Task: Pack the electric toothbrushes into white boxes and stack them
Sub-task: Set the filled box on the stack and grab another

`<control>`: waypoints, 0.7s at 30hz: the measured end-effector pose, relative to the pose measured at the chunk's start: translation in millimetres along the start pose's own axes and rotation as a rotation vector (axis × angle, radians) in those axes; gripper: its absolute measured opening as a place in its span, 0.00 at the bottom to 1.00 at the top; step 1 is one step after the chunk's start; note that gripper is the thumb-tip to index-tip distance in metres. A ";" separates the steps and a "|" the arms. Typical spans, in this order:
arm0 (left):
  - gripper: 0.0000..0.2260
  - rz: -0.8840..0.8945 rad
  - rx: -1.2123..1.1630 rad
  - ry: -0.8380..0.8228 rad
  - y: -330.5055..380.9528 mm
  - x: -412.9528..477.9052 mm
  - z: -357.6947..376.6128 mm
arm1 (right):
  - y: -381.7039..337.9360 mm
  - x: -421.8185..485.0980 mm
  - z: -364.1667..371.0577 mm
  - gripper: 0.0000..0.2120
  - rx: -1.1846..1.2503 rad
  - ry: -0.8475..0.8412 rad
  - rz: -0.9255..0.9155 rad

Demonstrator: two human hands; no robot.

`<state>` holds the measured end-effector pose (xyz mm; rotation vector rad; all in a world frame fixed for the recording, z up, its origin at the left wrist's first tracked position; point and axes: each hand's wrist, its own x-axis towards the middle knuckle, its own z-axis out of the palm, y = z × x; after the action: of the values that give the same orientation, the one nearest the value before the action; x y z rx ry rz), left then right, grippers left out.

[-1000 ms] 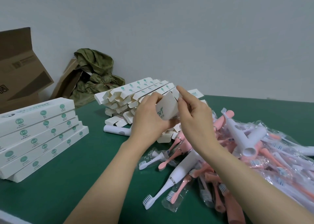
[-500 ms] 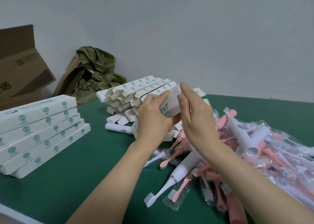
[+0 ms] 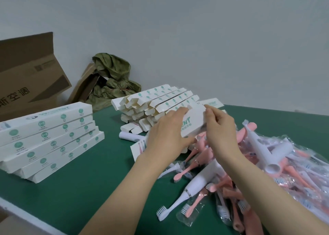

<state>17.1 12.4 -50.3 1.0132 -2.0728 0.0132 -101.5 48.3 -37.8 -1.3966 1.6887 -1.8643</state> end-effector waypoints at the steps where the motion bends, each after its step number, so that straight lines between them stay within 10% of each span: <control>1: 0.31 -0.010 -0.018 -0.018 -2.5 -0.8 -3.2 | 1.1 -0.7 0.0 0.15 0.015 -0.021 0.042; 7: 0.29 -0.140 0.126 0.051 -24.6 17.9 -52.8 | 8.1 2.1 -2.5 0.10 0.072 -0.219 0.221; 14: 0.20 -0.476 0.513 -0.100 -95.2 51.1 -166.7 | 13.8 -19.4 9.8 0.08 -0.683 -0.612 -0.145; 21: 0.21 -0.651 0.554 -0.344 -150.4 41.0 -212.5 | 12.8 -22.7 15.1 0.10 -0.791 -0.604 -0.191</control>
<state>243.2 -45.4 72.2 2.1228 -1.9727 0.0882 -83.5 51.8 -61.7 -2.1713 2.0487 -0.6552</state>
